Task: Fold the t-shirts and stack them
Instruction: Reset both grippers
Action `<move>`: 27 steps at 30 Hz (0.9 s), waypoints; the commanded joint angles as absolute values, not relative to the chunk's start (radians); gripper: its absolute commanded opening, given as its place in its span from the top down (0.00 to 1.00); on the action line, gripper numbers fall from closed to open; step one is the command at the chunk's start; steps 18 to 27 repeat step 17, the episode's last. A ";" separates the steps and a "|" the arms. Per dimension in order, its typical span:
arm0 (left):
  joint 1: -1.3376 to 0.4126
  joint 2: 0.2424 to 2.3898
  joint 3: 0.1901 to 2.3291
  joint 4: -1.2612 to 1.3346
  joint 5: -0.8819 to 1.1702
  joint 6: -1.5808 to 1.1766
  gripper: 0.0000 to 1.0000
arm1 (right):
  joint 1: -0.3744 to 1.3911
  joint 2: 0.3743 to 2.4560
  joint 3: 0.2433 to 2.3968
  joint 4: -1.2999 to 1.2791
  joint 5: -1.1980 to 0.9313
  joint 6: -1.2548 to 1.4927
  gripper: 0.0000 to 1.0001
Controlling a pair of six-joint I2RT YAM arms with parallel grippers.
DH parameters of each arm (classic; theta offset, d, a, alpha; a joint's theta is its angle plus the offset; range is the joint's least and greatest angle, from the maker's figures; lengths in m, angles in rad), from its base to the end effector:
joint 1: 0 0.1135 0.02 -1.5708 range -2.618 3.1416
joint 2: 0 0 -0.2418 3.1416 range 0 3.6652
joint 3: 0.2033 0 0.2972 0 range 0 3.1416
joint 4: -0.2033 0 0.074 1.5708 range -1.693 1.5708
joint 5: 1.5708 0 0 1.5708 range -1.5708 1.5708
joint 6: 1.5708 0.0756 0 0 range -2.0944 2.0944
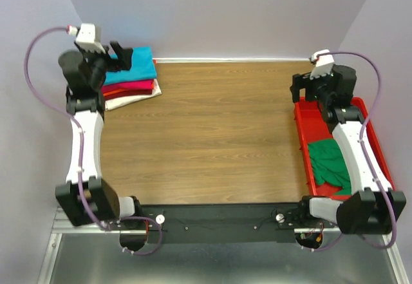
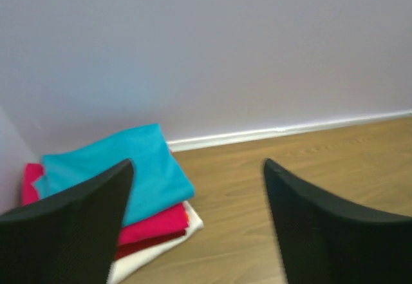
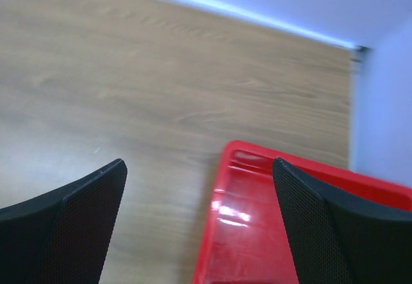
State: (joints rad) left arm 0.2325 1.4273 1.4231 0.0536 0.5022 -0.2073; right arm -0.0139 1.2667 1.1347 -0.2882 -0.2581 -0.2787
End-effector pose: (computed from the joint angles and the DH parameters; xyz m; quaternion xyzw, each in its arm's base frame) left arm 0.4140 0.0606 0.4185 0.0300 0.6910 -0.1625 0.7037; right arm 0.3786 0.0140 0.3054 -0.1792 0.8155 0.0282 0.5495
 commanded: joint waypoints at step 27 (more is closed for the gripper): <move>0.082 0.813 0.689 0.356 0.471 -0.204 0.03 | -0.034 0.890 0.899 -0.215 0.374 -0.015 0.00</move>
